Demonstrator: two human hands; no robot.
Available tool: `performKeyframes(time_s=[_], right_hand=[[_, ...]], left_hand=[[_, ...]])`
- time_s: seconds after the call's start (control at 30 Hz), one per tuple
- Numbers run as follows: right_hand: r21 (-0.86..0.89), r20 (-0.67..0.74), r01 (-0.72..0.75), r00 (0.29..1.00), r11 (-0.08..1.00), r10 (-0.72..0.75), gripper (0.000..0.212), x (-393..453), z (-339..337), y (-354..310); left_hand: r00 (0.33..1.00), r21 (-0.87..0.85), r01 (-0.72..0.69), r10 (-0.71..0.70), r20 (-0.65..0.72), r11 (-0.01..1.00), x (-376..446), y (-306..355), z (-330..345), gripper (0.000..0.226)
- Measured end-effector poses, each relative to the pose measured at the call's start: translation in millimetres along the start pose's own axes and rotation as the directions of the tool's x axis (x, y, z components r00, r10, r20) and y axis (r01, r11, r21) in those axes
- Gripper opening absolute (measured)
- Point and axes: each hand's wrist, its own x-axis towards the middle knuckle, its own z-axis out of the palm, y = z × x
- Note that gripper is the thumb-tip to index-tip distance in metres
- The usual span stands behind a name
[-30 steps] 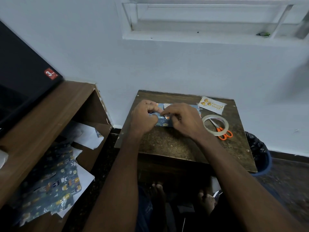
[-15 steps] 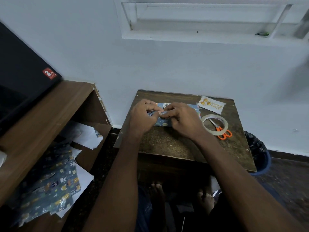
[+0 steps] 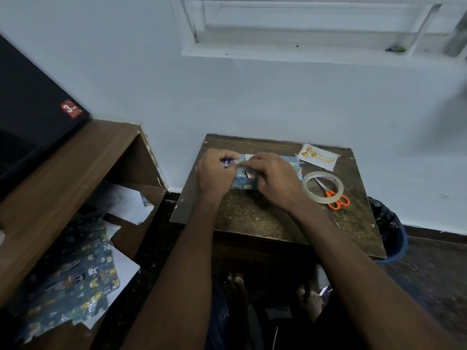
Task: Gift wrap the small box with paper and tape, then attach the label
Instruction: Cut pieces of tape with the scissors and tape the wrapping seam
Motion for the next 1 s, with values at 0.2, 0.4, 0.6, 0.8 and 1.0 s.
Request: performKeyframes(time_s=[0.2, 0.4, 0.6, 0.8, 1.0], right_hand=[[0.169, 0.008, -0.049, 0.999, 0.984, 0.048, 0.038, 2.8, -6.8, 2.3], [0.155, -0.316, -0.465, 0.813, 0.872, 0.490, 0.046, -10.7, -21.7, 26.2], [0.304, -0.129, -0.689, 0.654, 0.658, 0.745, 0.072, -18.4, -22.8, 22.4], [0.639, 0.003, -0.654, 0.529, 0.405, 0.848, 0.085, -13.9, -20.8, 26.8], [0.710, 0.081, -0.632, 0.511, 0.311, 0.856, 0.082, -11.5, -20.1, 28.2]], left_hand=[[0.995, 0.076, 0.015, -0.008, -0.101, 0.997, -2.1, 4.4, -3.1, 0.031], [0.955, 0.121, 0.297, -0.296, -0.026, 0.947, -5.7, 6.4, -4.9, 0.059], [0.894, -0.223, 0.443, -0.445, 0.046, 0.868, -7.3, 8.1, 1.9, 0.059], [0.882, -0.375, 0.444, -0.470, 0.023, 0.814, -6.8, 6.6, -1.7, 0.076], [0.849, -0.445, 0.496, -0.525, 0.066, 0.746, -6.3, 8.3, 0.2, 0.065]])
